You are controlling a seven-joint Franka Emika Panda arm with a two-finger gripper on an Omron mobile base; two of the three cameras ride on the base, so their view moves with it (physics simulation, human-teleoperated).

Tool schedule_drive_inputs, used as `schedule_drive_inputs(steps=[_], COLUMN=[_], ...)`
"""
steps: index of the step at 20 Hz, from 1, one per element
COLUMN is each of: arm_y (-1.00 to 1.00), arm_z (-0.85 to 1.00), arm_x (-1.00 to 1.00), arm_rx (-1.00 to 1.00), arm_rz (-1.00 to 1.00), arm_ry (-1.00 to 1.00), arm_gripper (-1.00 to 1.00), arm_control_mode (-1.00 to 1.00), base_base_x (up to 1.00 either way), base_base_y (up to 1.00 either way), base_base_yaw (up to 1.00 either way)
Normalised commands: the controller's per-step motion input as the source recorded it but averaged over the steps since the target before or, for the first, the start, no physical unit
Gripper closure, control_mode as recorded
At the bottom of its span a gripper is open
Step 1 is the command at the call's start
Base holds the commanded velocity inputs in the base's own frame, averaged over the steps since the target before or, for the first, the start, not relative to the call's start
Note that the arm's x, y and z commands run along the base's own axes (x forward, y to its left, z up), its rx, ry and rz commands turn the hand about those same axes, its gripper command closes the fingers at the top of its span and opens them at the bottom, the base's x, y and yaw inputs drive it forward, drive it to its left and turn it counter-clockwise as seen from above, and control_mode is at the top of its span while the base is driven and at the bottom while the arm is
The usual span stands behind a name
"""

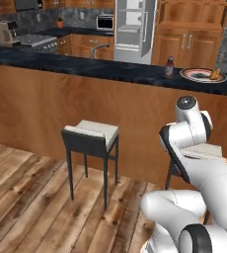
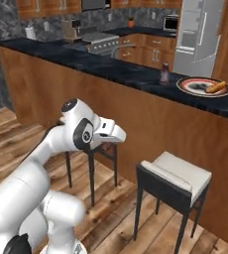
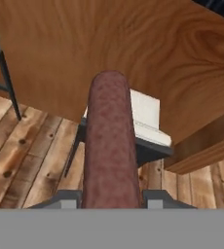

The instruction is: Move the hot dog bun to the plate on the dining table and place the condiment next to that plate. Then navigate to the fridge and take the sausage and place it on the plate as well.

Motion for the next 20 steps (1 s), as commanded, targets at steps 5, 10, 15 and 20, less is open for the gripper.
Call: schedule_drive_inputs(steps=[5, 10, 15, 20], arm_y=[0.00, 0.00, 0.00, 0.00], arm_z=[0.00, 0.00, 0.00, 0.00], arm_x=[0.00, 0.00, 0.00, 0.00], arm_rx=[0.00, 0.00, 0.00, 0.00], arm_rz=[0.00, 0.00, 0.00, 0.00], arm_ry=[0.00, 0.00, 0.00, 0.00], arm_gripper=[1.00, 1.00, 1.00, 1.00], arm_control_mode=[1.00, 1.00, 1.00, 1.00], base_base_x=[0.76, 0.74, 0.61, 0.39], base_base_y=[0.24, 0.15, 0.35, 0.48], base_base_yaw=[-0.35, -0.36, -0.32, -0.28])
